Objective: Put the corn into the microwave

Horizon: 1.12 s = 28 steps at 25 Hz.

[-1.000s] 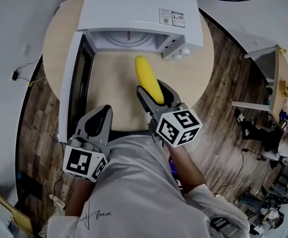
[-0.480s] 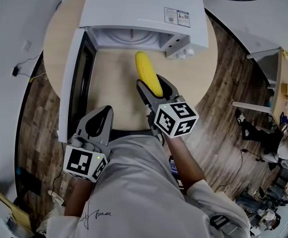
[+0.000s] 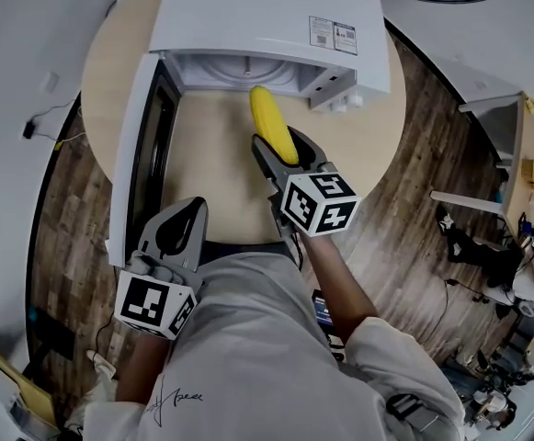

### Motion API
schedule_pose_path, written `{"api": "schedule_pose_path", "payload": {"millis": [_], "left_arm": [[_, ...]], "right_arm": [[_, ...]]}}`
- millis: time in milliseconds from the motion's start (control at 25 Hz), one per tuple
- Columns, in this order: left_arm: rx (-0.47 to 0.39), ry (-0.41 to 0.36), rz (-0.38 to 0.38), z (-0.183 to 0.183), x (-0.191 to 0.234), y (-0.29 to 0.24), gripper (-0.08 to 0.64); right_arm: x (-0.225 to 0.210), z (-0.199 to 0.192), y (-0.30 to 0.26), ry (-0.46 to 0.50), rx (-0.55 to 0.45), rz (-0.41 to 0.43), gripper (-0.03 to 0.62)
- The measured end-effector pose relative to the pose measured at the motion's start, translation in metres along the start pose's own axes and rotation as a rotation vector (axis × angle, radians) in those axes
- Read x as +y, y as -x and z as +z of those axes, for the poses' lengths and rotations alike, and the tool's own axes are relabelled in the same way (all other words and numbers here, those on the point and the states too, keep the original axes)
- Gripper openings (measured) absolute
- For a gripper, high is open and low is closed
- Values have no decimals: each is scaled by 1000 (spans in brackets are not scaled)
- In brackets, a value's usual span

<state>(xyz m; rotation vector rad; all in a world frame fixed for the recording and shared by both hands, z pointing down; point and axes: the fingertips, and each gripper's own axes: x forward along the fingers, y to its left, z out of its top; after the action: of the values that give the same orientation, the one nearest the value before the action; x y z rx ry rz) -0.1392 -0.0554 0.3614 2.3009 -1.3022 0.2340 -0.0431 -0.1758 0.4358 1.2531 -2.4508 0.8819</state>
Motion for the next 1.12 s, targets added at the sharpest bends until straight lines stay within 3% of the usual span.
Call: {"api": "schedule_pose_path", "payload": {"millis": [320,560,1120], "left_arm": [[16,6,1,-3,-1,-5,-10],[24,-33,-6,-2,-5,-9,-9],[57,-13,-17,-6,-4,-26,-9]], "right_arm": [[-9,-1,-22,17,24,5,264],[-21,2,-35,8,30,-6,264],[-41,12,-68,36,43,-19,264]]}}
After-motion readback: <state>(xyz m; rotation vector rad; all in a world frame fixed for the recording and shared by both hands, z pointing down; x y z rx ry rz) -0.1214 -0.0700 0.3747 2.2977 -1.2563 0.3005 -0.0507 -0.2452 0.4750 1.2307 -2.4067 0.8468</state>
